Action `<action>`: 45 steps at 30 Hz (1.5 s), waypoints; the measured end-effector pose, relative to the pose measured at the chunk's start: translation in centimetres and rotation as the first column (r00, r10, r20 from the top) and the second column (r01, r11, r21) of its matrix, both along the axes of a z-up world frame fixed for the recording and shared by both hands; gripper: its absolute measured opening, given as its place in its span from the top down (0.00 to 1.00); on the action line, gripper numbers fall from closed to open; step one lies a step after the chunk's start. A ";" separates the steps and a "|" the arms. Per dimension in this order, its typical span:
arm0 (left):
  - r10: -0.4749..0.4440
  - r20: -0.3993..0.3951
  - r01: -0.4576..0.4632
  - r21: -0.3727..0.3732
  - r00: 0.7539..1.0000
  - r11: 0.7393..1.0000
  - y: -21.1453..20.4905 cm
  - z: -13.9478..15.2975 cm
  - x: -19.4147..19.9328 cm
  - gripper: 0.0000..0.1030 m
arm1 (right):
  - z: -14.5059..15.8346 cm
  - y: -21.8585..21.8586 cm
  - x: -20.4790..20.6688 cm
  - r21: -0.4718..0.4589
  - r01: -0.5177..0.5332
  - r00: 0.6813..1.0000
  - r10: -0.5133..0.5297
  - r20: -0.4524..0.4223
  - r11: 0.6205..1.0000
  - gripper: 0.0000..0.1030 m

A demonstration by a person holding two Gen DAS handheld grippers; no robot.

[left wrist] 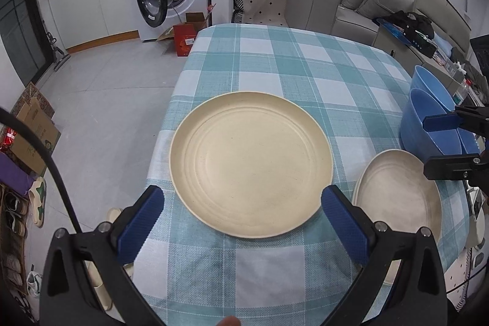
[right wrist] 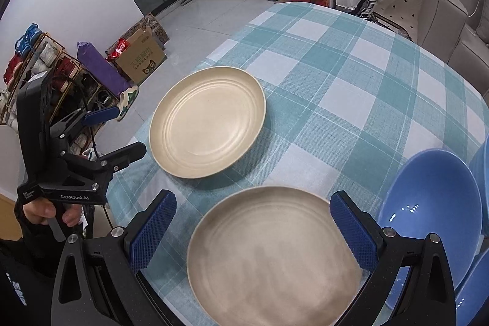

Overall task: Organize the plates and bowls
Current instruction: 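Pull both open grippers back and up away from the released plates, then move both open grippers down toward the rims of cream plates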

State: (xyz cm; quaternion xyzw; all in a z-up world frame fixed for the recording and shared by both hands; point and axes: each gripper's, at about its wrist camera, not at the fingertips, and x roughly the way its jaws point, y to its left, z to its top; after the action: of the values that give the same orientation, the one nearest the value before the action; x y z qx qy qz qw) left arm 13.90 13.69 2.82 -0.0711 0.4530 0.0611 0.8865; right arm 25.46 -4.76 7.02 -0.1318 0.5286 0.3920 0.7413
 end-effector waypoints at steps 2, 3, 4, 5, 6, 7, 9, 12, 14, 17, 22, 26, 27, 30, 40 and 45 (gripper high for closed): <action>0.008 -0.004 -0.008 -0.006 1.000 1.000 0.4 -0.3 0.3 0.00 | -0.1 0.5 0.3 0.003 0.003 1.000 -0.003 -0.008 1.000 0.01; 0.011 -0.005 -0.011 -0.008 1.000 1.000 0.5 -0.4 0.4 0.00 | -0.2 0.8 0.4 0.006 0.000 1.000 0.000 -0.012 1.000 0.01; 0.014 -0.006 -0.014 -0.008 1.000 1.000 0.6 -0.5 0.5 0.00 | -0.3 1.0 0.5 0.005 0.002 1.000 -0.002 -0.014 1.000 0.01; 0.017 -0.007 -0.017 -0.009 1.000 1.000 0.8 -0.6 0.5 0.00 | -0.4 1.2 0.7 0.005 0.003 1.000 -0.002 -0.017 1.000 0.01; 0.019 -0.006 -0.019 -0.009 1.000 1.000 0.9 -0.6 0.6 0.00 | -0.5 1.4 0.8 0.007 0.000 1.000 0.000 -0.020 1.000 0.01; 0.021 -0.005 -0.021 -0.009 1.000 1.000 1.1 -0.6 0.7 0.00 | -0.6 1.7 1.0 0.015 0.000 1.000 0.000 -0.031 1.000 0.01; 0.027 -0.003 -0.027 -0.006 1.000 1.000 1.3 -0.7 0.7 0.00 | -0.9 2.0 1.3 0.024 0.008 0.999 -0.007 -0.043 1.000 0.01; 0.040 -0.007 -0.040 -0.005 0.999 0.999 1.8 -1.0 0.9 0.00 | -1.2 2.7 1.7 0.026 0.013 0.999 -0.012 -0.041 1.000 0.01; 0.045 -0.013 -0.045 -0.005 0.999 0.999 2.1 -1.3 1.0 0.00 | -1.4 3.2 2.0 0.028 0.015 0.999 -0.014 -0.042 0.999 0.01; 0.053 -0.016 -0.053 -0.001 0.998 0.999 2.5 -1.6 1.2 0.00 | -1.9 3.7 2.3 0.021 0.019 0.999 -0.018 -0.040 1.000 0.01; 0.077 -0.021 -0.077 -0.003 0.997 0.997 3.4 -2.1 1.3 0.00 | -2.6 4.5 2.7 0.037 0.012 0.998 -0.010 -0.055 0.999 0.01; 0.093 -0.016 -0.094 -0.018 0.995 0.995 4.2 -2.5 1.4 0.00 | -3.0 5.1 3.0 0.039 0.012 0.998 -0.010 -0.057 0.999 0.01; 0.095 -0.014 -0.095 -0.021 0.995 0.995 4.3 -2.6 1.5 0.00 | -3.2 5.3 3.1 0.030 0.014 0.999 -0.012 -0.052 0.999 0.01; 0.101 -0.020 -0.101 -0.023 0.995 0.995 4.6 -3.0 1.8 0.00 | -3.8 5.9 3.3 0.006 0.015 0.999 -0.015 -0.044 1.000 0.01; 0.081 -0.026 -0.082 -0.029 0.996 0.996 5.1 -4.4 2.6 0.00 | -6.0 7.6 4.0 -0.009 -0.007 0.998 0.006 -0.066 1.000 0.01; 0.084 -0.044 -0.085 -0.041 0.996 0.995 5.5 -5.1 3.0 0.00 | -6.9 8.3 4.5 -0.009 -0.007 0.997 0.006 -0.073 1.000 0.01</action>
State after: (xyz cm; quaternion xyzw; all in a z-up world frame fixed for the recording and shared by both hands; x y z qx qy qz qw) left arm 16.89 19.22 -2.31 -0.1080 0.4694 0.0903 0.8717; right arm 29.98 3.54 0.13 -0.1224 0.5566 0.3966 0.7197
